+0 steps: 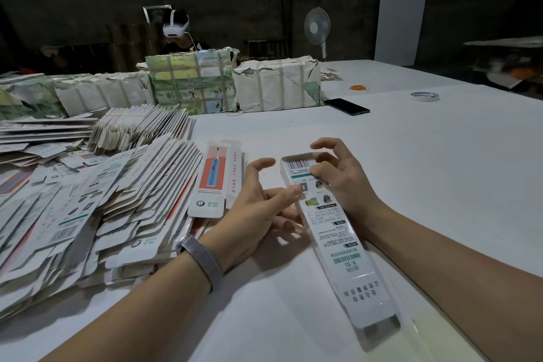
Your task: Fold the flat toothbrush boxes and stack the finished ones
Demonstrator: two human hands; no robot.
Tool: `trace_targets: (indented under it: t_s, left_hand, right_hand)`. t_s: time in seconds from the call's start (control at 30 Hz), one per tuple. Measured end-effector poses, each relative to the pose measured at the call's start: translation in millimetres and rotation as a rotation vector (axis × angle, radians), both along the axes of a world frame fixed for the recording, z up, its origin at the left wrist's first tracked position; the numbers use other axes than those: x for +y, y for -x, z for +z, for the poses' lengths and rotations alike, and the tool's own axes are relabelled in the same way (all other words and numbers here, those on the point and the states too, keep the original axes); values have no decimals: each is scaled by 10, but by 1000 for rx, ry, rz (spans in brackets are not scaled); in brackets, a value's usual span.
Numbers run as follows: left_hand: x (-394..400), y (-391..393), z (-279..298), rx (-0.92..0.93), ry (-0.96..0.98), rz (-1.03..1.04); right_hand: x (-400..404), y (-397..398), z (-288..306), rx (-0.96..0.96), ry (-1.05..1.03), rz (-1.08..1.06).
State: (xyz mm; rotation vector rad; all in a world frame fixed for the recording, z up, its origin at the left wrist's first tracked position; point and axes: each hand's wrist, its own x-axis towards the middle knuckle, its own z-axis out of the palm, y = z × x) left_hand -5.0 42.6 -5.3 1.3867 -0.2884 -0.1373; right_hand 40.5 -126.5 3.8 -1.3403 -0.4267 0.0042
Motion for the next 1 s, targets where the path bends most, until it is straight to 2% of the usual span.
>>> trace_targets:
  t_s: [0.47, 0.63, 0.87, 1.0]
  left_hand:
    - [22, -16, -28, -31, -13, -12]
    - [22, -9, -21, -46, -38, -39]
    - [15, -3, -24, -33, -65, -36]
    - [1, 0, -23, -18, -54, -47]
  right_hand:
    - [2, 28, 24, 41, 59, 81]
    - [-9, 18, 37, 42, 57, 12]
    - [11, 21, 50, 121, 28, -64]
    - [13, 29, 97, 212, -36, -39]
